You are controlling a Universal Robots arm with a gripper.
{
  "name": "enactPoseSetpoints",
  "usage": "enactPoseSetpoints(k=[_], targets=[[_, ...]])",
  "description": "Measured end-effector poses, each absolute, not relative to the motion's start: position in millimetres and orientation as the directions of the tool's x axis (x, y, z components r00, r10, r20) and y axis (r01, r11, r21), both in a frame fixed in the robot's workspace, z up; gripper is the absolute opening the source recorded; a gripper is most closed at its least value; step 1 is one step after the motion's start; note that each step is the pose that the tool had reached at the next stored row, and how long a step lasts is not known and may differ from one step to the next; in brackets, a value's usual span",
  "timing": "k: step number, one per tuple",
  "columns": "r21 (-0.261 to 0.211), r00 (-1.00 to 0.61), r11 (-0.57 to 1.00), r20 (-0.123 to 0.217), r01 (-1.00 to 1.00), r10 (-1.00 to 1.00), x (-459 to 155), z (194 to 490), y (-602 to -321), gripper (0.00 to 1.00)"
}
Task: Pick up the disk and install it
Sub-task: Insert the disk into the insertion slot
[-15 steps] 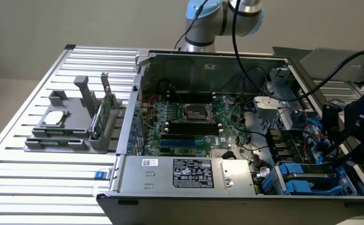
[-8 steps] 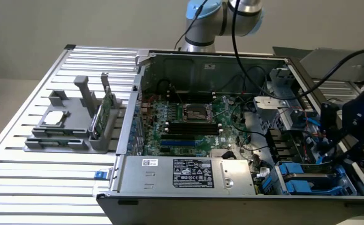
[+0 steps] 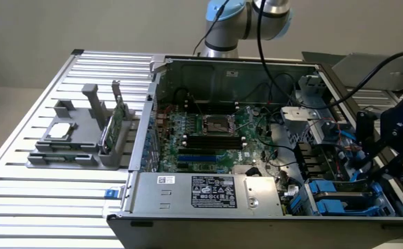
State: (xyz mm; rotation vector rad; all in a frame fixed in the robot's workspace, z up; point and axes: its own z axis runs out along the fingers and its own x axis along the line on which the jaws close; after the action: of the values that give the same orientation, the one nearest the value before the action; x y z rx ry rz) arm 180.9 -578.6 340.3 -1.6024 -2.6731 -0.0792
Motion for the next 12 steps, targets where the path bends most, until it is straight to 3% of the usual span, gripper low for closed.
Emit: enactPoseSetpoints(k=[12], targets=[[0.028,-0.471,0.47,0.049,0.882,0.881,183.0,342.5,-582.1,0.29]])
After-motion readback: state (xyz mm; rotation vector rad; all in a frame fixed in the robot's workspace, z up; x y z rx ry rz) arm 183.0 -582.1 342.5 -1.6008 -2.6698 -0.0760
